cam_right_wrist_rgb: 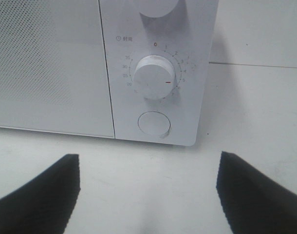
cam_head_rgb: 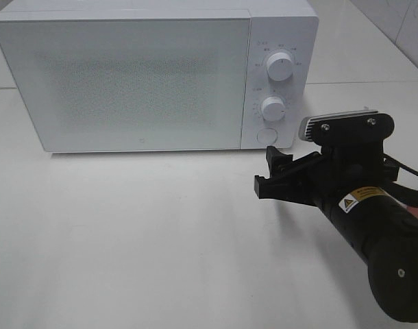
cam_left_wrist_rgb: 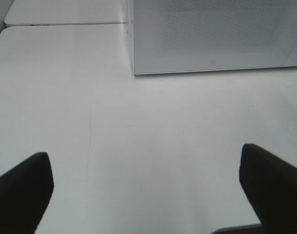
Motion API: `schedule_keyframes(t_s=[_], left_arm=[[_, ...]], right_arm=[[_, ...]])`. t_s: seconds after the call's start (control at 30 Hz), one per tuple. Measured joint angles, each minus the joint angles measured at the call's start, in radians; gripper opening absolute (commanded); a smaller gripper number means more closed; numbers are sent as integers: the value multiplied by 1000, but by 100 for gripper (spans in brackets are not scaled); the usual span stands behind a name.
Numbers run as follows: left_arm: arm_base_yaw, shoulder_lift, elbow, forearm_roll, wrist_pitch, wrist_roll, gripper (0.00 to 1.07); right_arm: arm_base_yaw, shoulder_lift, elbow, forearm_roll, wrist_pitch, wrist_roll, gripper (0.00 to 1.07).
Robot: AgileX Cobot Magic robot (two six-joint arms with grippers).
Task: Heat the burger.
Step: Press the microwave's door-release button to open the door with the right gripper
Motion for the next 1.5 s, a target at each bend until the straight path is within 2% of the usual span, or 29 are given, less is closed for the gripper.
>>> schedule_keyframes(t_s=[0.2, 0.37, 0.9, 0.93, 0.97, 1.1, 1.23, 1.33, 1.43, 1.47, 1.5], left_arm=[[0, 0, 0, 0, 0, 0, 96], [0, 0, 0, 0, 0, 0, 96], [0, 0, 0, 0, 0, 0, 96], [0, 0, 0, 0, 0, 0, 96], [0, 0, 0, 0, 0, 0, 96], [0, 0, 0, 0, 0, 0, 96], [0, 0, 0, 0, 0, 0, 96], [0, 0, 0, 0, 0, 0, 96], [0, 0, 0, 0, 0, 0, 96], [0, 0, 0, 0, 0, 0, 96], [0, 0, 0, 0, 0, 0, 96]], right_arm=[[0, 0, 0, 0, 0, 58, 75], [0, 0, 0, 0, 0, 220, 75], [0, 0, 0, 2, 0, 938, 65], [0, 0, 0, 2, 0, 1052, 63], [0, 0, 0, 2, 0, 1052, 63], [0, 0, 0, 4, 0, 1308, 54], [0, 0, 0, 12, 0, 1410, 48], [0, 0, 0, 32, -1, 1514, 33], [0, 0, 0, 33, -1, 1531, 29], [0, 0, 0, 33, -1, 1565, 20], [0, 0, 0, 34, -1, 1607, 16]])
